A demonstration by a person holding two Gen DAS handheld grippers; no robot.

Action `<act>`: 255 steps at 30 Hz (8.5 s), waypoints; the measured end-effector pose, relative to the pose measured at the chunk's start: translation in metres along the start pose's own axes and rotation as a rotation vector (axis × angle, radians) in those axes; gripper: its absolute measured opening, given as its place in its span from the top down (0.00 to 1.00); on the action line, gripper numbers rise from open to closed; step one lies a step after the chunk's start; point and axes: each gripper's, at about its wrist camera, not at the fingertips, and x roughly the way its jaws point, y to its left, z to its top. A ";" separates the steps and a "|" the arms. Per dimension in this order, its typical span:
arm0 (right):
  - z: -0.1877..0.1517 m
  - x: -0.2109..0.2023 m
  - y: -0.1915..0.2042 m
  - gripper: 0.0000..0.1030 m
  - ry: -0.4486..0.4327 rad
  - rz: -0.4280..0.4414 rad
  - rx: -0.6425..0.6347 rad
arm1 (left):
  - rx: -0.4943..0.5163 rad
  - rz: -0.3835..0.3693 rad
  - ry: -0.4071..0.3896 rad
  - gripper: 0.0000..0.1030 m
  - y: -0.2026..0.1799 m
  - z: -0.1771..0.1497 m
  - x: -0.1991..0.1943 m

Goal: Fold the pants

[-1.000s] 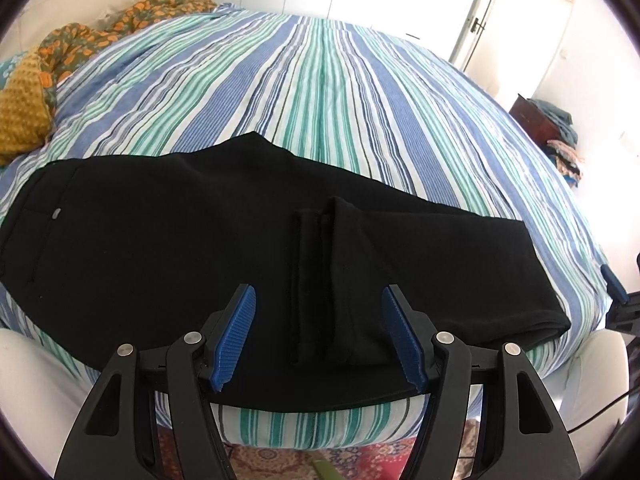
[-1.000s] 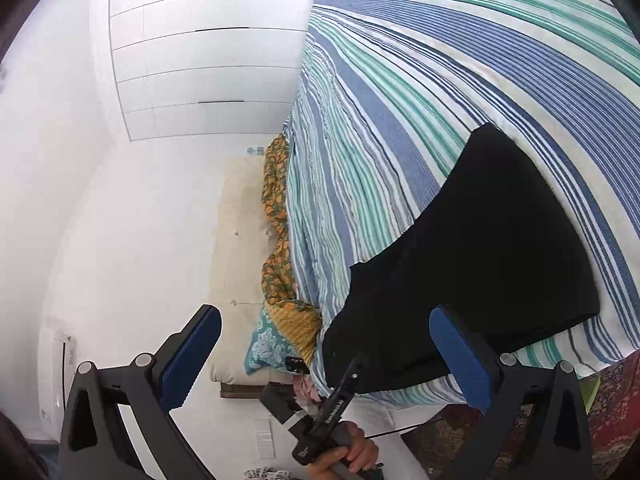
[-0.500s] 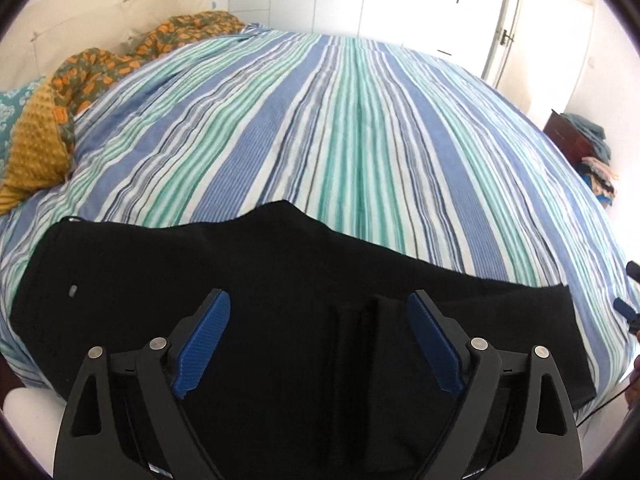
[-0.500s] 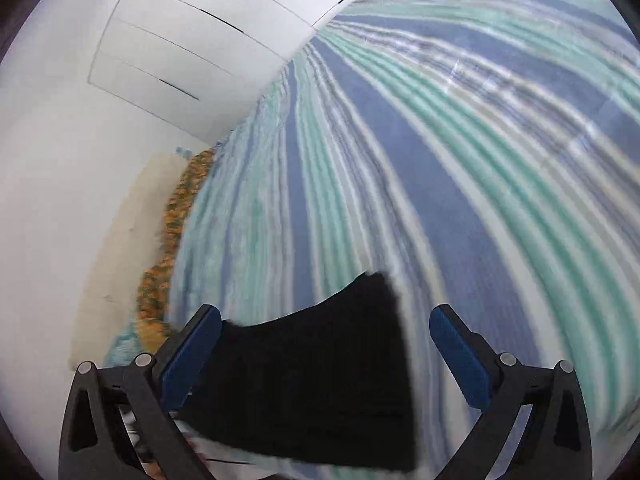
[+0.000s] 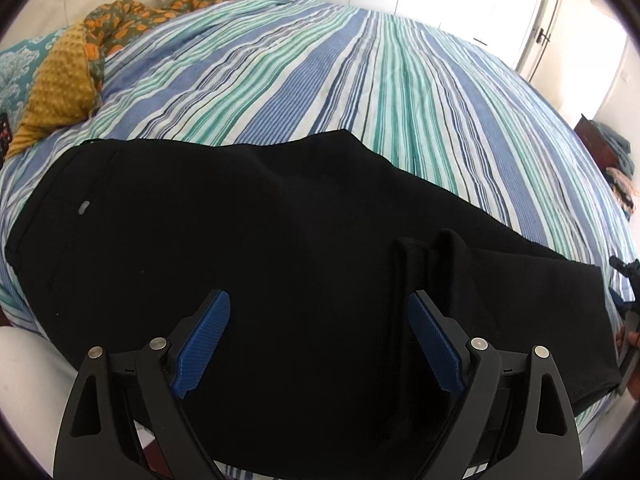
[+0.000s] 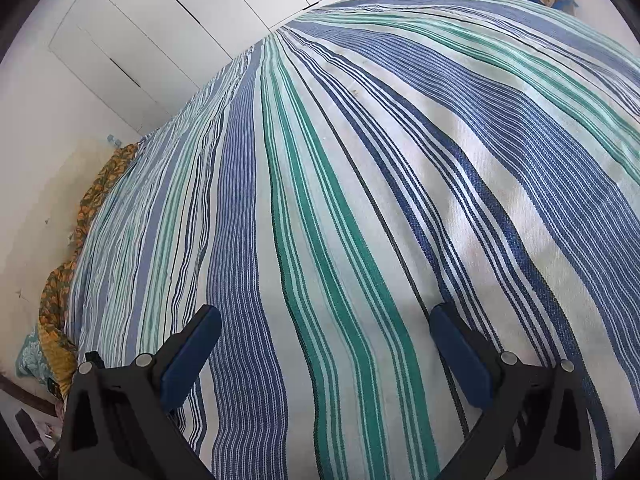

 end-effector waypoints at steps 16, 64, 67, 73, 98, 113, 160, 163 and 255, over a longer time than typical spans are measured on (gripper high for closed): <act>-0.017 0.029 0.048 0.00 0.076 -0.338 -0.258 | -0.023 0.004 -0.009 0.11 0.009 -0.001 -0.001; -0.017 0.028 0.052 0.00 0.067 -0.333 -0.249 | -0.026 0.061 -0.011 0.11 0.018 -0.004 0.000; -0.018 0.029 0.055 0.00 0.069 -0.354 -0.265 | -0.034 0.060 -0.009 0.11 0.018 -0.003 0.000; -0.018 0.028 0.053 0.00 0.068 -0.352 -0.263 | -0.013 0.063 -0.006 0.11 0.012 -0.005 -0.001; -0.017 0.029 0.054 0.00 0.069 -0.352 -0.263 | -0.038 0.050 -0.024 0.11 0.016 -0.006 -0.006; -0.017 0.029 0.054 0.00 0.069 -0.352 -0.262 | 0.004 0.055 -0.016 0.11 0.010 -0.006 -0.003; -0.006 0.030 0.054 0.00 0.162 -0.329 -0.247 | -0.339 -0.148 0.243 0.72 0.244 0.078 0.039; -0.001 0.009 0.055 0.28 0.158 -0.293 -0.198 | -0.400 -0.144 0.214 0.81 0.243 0.080 0.020; -0.111 -0.072 0.132 0.81 0.422 0.577 -0.022 | -0.038 -0.202 -0.043 0.48 0.005 0.000 -0.079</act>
